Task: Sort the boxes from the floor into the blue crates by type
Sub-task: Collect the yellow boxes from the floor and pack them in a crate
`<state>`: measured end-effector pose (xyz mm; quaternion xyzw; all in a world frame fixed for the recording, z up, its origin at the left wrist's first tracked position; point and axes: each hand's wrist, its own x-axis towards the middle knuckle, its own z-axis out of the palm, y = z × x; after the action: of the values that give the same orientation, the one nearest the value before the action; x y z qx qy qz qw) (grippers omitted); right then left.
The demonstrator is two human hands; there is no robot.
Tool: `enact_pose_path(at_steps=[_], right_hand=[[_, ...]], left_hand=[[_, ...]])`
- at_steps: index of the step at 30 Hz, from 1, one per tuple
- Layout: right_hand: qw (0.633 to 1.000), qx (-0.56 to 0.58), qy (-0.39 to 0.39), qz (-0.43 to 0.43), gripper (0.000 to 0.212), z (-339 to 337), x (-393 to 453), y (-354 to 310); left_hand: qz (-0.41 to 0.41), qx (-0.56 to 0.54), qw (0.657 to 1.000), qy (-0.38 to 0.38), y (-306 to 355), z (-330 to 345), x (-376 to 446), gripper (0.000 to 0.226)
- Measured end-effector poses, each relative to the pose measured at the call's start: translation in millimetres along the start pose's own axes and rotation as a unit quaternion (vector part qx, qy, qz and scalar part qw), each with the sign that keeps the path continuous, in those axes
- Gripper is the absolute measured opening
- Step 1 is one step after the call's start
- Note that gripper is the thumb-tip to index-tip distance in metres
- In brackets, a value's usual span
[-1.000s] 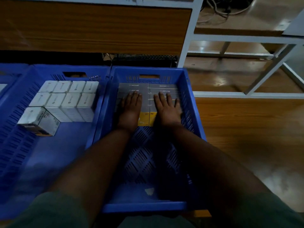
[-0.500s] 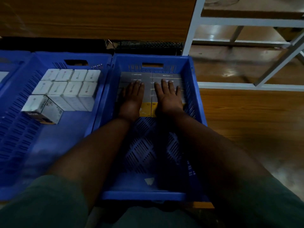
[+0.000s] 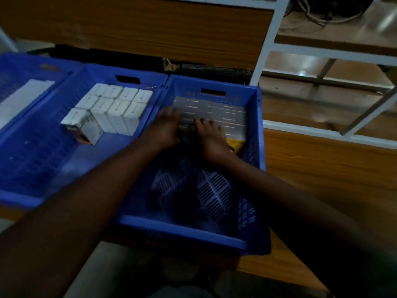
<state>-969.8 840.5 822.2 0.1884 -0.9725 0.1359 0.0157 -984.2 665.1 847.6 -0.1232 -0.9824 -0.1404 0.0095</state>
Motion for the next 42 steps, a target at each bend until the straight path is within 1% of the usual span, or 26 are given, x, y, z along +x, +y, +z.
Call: enact_pose_path(at_steps=[1, 2, 4, 6, 8, 12, 14, 16, 19, 21, 23, 26, 30, 33, 36, 38, 39, 42], right_hand=[[0.997, 0.055, 0.042, -0.032, 0.075, -3, -9, -16], [0.989, 0.120, 0.066, -0.052, 0.071, -7, -17, -32], [0.966, 0.232, 0.085, -0.070, 0.062, -14, -30, -65], [0.945, 0.309, 0.088, -0.064, 0.052, -19, -43, -103], [0.928, 0.351, 0.085, -0.089, 0.045, -21, -55, -147], [0.901, 0.386, 0.064, -0.187, 0.036, -14, -88, -258], [0.886, 0.409, 0.034, -0.215, 0.029, 4, -106, -319], [0.873, 0.431, -0.014, -0.229, 0.025, 29, -122, -378], [0.841, 0.466, -0.111, -0.251, 0.022, 74, -148, -462], [0.830, 0.457, -0.173, -0.270, 0.025, 107, -164, -514], [0.824, 0.411, -0.224, -0.320, 0.027, 145, -177, -566], [0.790, 0.362, -0.317, -0.381, 0.030, 205, -196, -644], [0.745, 0.326, -0.404, -0.420, 0.025, 267, -229, -746], [0.713, 0.271, -0.446, -0.469, 0.023, 306, -245, -826], [0.669, 0.225, -0.486, -0.515, 0.023, 345, -257, -913], [0.643, 0.212, -0.495, -0.544, 0.021, 368, -265, -971], [0.632, 0.203, -0.502, -0.555, 0.020, 379, -270, -1000], [0.594, 0.175, -0.521, -0.587, 0.019, 398, -290, -1071]], left_hand=[[0.008, -0.042, 0.998, 0.046, -8, -12, -18, 0.059], [0.007, -0.075, 0.993, 0.096, -16, -25, -37, 0.054], [0.000, -0.112, 0.977, 0.182, -28, -46, -79, 0.050], [-0.021, -0.135, 0.963, 0.234, -43, -61, -123, 0.047], [-0.045, -0.155, 0.948, 0.275, -67, -68, -171, 0.044], [-0.111, -0.155, 0.919, 0.345, -134, -78, -284, 0.039], [-0.168, -0.137, 0.905, 0.366, -171, -83, -345, 0.037], [-0.227, -0.113, 0.889, 0.381, -208, -83, -408, 0.035], [-0.313, -0.103, 0.869, 0.369, -257, -69, -504, 0.033], [-0.365, -0.105, 0.849, 0.368, -281, -55, -567, 0.032], [-0.420, -0.106, 0.823, 0.368, -300, -40, -626, 0.032], [-0.505, -0.111, 0.778, 0.358, -329, -19, -709, 0.033], [-0.622, -0.124, 0.693, 0.342, -369, 10, -817, 0.035], [-0.691, -0.127, 0.621, 0.349, -395, 28, -886, 0.035], [-0.758, -0.106, 0.527, 0.368, -419, 36, -943, 0.036], [-0.795, -0.096, 0.475, 0.365, -437, 31, -974, 0.036], [-0.808, -0.095, 0.455, 0.361, -446, 27, -988, 0.036], [-0.830, -0.090, 0.416, 0.361, -467, 12, -1021, 0.035]])
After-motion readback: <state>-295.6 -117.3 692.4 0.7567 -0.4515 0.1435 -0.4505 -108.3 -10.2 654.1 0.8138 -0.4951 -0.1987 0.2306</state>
